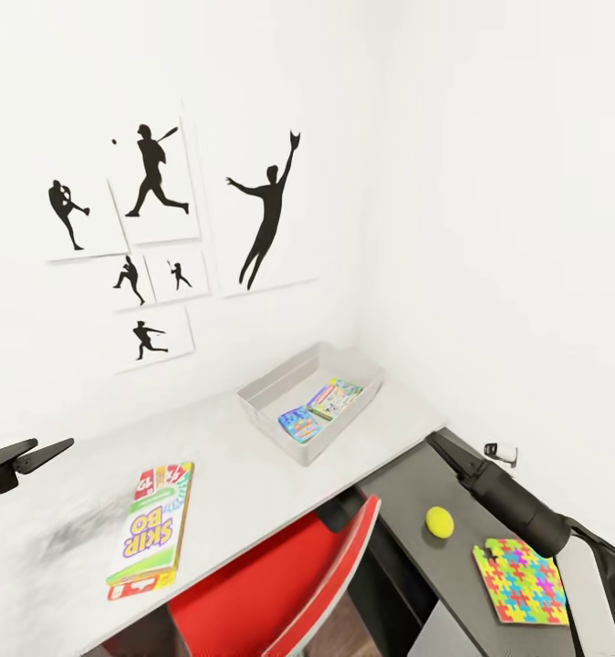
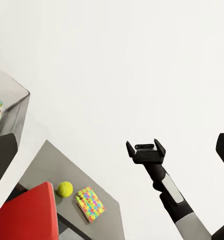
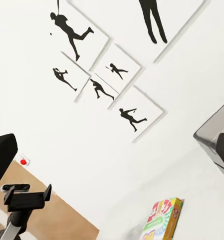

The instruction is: Put all the toys in the child's room - the three board games (two on the bed and one on the table), the two jigsaw puzzles on the table, and the tennis ball on the table - inside the toy box on the table in the child's room.

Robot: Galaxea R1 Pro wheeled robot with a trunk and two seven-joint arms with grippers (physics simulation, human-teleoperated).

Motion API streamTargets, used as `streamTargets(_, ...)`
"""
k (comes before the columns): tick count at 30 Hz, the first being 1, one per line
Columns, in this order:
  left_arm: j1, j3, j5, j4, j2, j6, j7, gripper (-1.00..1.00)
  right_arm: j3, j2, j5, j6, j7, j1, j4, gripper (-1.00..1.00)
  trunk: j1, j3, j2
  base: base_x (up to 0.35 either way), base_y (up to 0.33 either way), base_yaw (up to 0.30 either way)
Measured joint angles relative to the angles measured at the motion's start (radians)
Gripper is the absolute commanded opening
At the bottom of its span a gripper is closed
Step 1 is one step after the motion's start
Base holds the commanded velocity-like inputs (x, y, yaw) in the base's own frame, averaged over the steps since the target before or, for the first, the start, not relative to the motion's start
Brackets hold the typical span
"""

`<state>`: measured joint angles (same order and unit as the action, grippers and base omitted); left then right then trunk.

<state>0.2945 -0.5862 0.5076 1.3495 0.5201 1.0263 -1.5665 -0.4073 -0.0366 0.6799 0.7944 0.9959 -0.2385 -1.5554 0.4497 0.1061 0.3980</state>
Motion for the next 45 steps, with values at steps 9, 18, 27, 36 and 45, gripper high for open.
streamTargets(9, 0.001, 0.001, 0.0, 0.0, 0.0, 0.0, 0.0, 1.0, 0.0, 0.0, -0.001, -0.002, -0.009, 0.0, 0.0, 1.0, 0.0, -0.007, 0.0, -0.225, 0.088, 0.046)
streamTargets(18, 0.0, 0.002, 0.0, 0.001, -0.001, 0.0, 0.0, 1.0, 0.003, 0.001, -0.002, -0.004, -0.011, 0.0, 0.0, 1.0, 0.0, -0.012, 0.0, -0.063, 0.039, 0.205)
streamTargets(27, 0.0, 0.003, 0.0, 0.001, -0.002, 0.0, 0.0, 1.0, 0.006, 0.001, -0.009, -0.004, -0.015, 0.0, 0.0, 1.0, 0.0, -0.017, 0.0, -0.069, 0.183, 0.262)
streamTargets(36, 0.0, 0.004, 0.0, 0.001, -0.002, 0.0, 0.0, 1.0, 0.008, 0.001, -0.01, -0.004, -0.016, 0.0, 0.001, 1.0, 0.0, -0.023, 0.0, -0.088, 0.259, 0.266)
streamTargets(45, 0.0, 0.003, 0.0, 0.001, -0.001, 0.0, 0.0, 1.0, 0.009, 0.002, -0.011, -0.004, -0.017, 0.0, 0.001, 1.0, 0.0, -0.029, 0.0, -0.048, 0.268, 0.266)
